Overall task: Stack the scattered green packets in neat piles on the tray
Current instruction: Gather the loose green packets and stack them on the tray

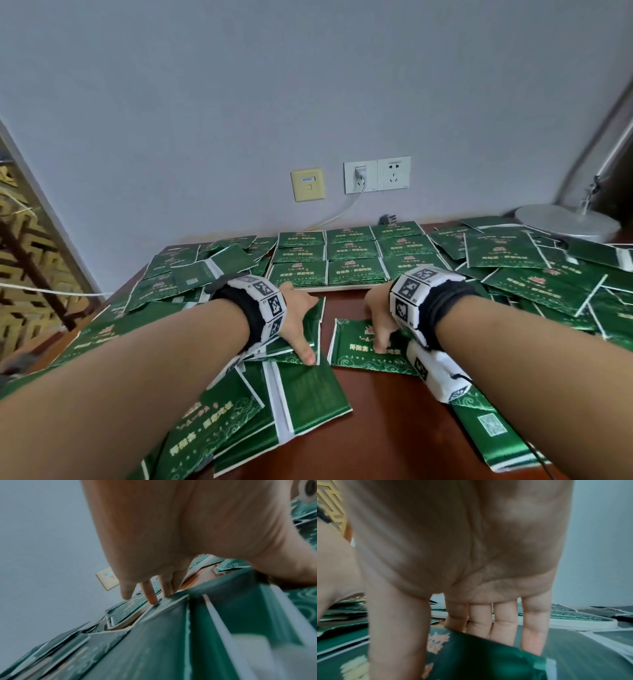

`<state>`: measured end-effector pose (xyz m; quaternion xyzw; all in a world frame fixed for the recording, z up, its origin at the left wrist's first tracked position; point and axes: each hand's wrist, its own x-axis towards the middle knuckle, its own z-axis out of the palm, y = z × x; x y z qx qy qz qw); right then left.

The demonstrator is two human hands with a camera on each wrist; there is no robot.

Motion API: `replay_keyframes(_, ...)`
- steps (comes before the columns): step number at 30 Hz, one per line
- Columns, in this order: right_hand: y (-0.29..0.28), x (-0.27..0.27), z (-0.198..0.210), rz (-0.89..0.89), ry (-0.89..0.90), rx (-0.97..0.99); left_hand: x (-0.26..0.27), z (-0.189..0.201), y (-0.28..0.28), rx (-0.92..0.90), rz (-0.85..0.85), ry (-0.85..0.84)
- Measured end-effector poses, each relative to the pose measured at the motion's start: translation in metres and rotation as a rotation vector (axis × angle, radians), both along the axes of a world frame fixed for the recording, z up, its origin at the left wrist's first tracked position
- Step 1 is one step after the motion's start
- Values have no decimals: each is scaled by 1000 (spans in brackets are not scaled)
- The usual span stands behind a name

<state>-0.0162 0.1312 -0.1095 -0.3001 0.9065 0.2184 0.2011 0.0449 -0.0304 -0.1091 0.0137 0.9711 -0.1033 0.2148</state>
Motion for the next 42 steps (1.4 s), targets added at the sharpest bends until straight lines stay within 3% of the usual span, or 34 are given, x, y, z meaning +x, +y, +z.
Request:
replay_keyframes(8,3,1,3,-33,-11,-60,7,-1,5,33,-45,117)
replay_keyframes(14,5,6,2,-35,-9,-71,10,-8,3,193,-11,224)
replay_keyframes(18,7,6,1,-32,-11,-85,8,-5,7,284,26,245)
replay_keyframes(25,7,4,1,-17,-20,-78,-4,-4,13,235,104,206)
replay_keyframes(28,6,5,3,-22,-12,-52,-4,8,10,382,124,247)
replay_keyframes(31,5,8,4,3,4,-48,-1,27,9,544,78,414)
replay_keyframes(38,4,14,7,4,23,-13,0,63,8,1056,246,794)
replay_keyframes(40,5,14,7,13,30,-6,0,66,3,1039,257,776)
replay_keyframes(42,6,15,7,20,21,11,4,60,-1,828,200,642)
